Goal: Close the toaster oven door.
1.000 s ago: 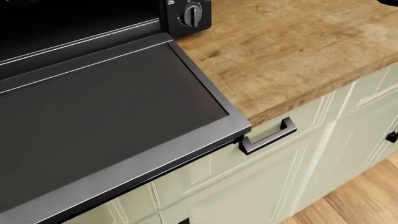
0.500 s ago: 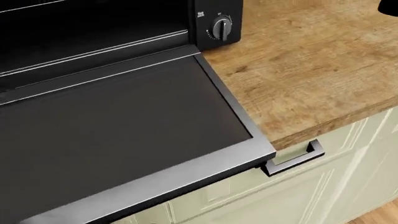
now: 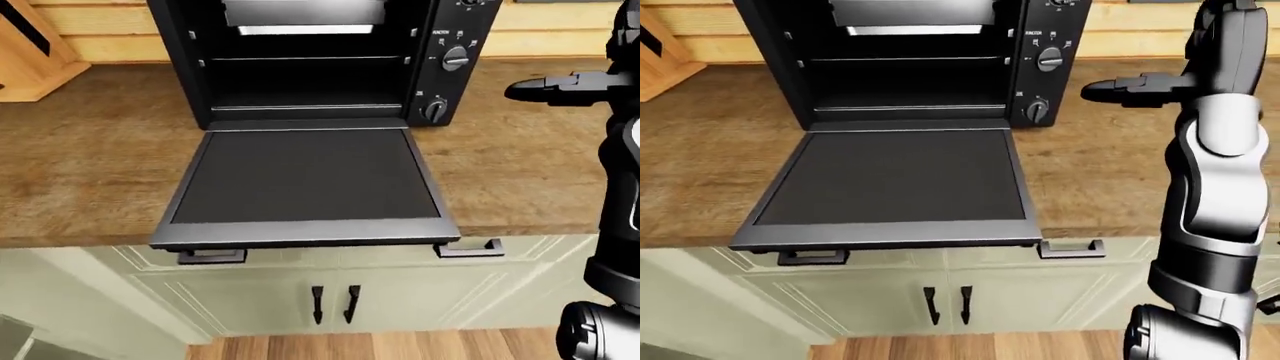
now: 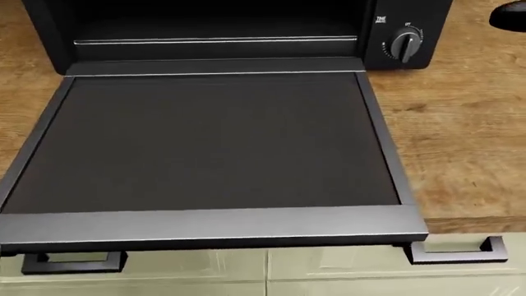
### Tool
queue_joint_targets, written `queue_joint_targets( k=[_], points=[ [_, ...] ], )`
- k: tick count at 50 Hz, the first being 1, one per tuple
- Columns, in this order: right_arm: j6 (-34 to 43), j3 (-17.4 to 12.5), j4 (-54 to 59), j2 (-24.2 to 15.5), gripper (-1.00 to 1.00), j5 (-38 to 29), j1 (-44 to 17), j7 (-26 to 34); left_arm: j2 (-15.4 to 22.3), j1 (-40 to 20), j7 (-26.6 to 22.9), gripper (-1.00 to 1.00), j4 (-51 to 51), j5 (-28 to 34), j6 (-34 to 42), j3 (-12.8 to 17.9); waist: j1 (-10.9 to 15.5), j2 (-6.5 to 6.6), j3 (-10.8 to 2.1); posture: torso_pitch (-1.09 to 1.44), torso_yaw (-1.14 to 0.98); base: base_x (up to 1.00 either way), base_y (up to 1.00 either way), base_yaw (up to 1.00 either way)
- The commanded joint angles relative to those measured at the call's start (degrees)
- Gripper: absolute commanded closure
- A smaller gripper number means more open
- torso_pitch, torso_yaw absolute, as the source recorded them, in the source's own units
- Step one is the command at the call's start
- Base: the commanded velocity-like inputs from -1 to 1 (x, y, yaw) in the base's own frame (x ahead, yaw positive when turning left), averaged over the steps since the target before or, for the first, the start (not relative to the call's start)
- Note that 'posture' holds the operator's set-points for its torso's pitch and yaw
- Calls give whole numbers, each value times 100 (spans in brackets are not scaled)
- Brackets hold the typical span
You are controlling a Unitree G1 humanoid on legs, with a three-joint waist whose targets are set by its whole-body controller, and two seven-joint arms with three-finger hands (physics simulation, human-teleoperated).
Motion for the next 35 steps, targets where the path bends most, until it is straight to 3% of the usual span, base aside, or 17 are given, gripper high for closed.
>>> queue_joint_targets(
  k=[1, 4, 9, 10, 14, 18, 26, 35],
  points=[
    [-31, -117, -143, -82, -100, -87, -250, -17, 171, -160, -39, -100, -52, -2, -69, 4, 51, 13, -168, 0, 0, 0, 0, 0],
    [65, -154, -37, -121, -100, -24, -397, -176, 171, -164, -47, -100, -33, 14, -86, 1, 50, 97, -326, 0, 0, 0, 0, 0],
    [-193, -43, 35, -119, -100, -392, -389, -320, 125, -144, 54, -100, 156, 242, -278, 9, -39, 500, -297, 0, 0, 0, 0, 0],
    [-195, -18, 59, -143, -100, -454, -381, -287, 133, -129, 53, -100, 177, 268, -280, 5, -8, 464, -225, 0, 0, 0, 0, 0],
    [-364, 30, 163, -215, -100, -712, -353, -136, 107, 32, 109, -100, 378, 491, -191, 28, 21, 471, -281, 0, 0, 0, 0, 0],
    [-420, -116, 204, -156, -100, -622, -279, -68, 50, 74, 86, -100, 366, 412, -108, 132, 59, 448, -293, 0, 0, 0, 0, 0],
    [-757, -118, 278, -170, -100, -902, -32, -174, -29, 137, 85, -100, 272, 357, -1, 127, 100, 366, -311, 0, 0, 0, 0, 0],
    [-1037, -195, 223, -3, -100, -1105, 298, -347, -111, 151, 88, -100, 176, 401, 154, 124, 128, 375, -346, 0, 0, 0, 0, 0]
  ],
)
